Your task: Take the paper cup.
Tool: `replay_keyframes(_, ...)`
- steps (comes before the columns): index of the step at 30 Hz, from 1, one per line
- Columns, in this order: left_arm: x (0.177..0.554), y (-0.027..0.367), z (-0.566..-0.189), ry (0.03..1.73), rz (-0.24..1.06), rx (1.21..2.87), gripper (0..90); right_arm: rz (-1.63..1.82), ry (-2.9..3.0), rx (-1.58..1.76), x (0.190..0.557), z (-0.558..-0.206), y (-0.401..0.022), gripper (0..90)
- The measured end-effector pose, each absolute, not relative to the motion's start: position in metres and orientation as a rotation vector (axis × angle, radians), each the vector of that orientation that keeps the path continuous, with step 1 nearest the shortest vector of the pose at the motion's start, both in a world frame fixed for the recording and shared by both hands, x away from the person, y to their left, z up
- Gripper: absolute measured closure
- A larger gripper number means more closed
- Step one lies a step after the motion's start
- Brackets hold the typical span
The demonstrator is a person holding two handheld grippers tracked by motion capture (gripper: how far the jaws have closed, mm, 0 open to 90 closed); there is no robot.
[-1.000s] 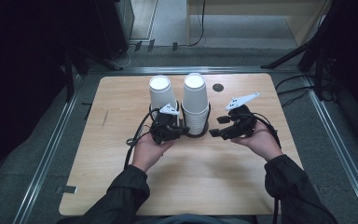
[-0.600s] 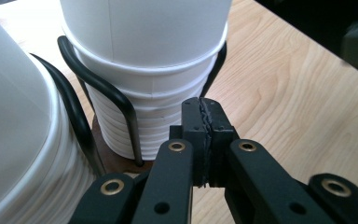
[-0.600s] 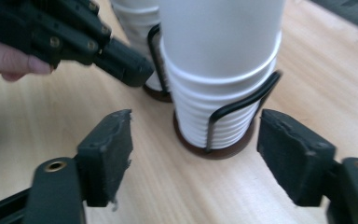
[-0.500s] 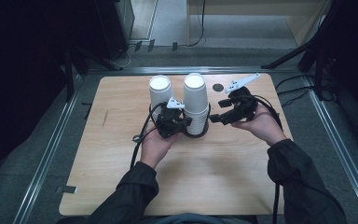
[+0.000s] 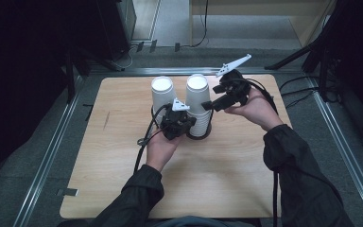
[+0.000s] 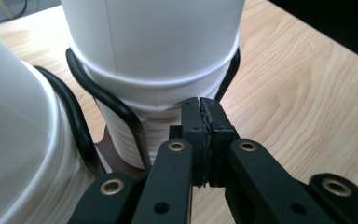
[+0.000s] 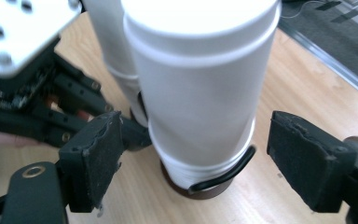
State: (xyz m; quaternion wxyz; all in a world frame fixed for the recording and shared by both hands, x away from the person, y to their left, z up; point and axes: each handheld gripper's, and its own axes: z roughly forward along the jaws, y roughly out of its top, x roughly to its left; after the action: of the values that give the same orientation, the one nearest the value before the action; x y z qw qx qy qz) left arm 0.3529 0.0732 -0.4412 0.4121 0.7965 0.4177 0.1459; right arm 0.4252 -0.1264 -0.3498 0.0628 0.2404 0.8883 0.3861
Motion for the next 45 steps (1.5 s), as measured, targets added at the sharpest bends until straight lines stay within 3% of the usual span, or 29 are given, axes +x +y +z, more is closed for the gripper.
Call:
replay_keyframes(21,0.351,0.064,-0.443,1.011,0.393,2.052,87.6,0.949,2.792,0.686,0.454,-0.334,-0.069,13.4)
replay_keyframes(26,0.351,0.065,-0.444,1.004,0.381,2.038,86.2,0.916,2.781,0.666,0.456,-0.328,-0.065,21.2)
replay_keyframes(36,0.352,0.066,-0.443,1.010,0.371,2.017,85.4,0.877,2.774,0.627,0.454,-0.325,-0.061,23.4)
replay_keyframes(45,0.353,0.067,-0.443,0.997,0.362,2.008,79.4,0.915,2.760,0.625,0.454,-0.317,-0.063,24.3)
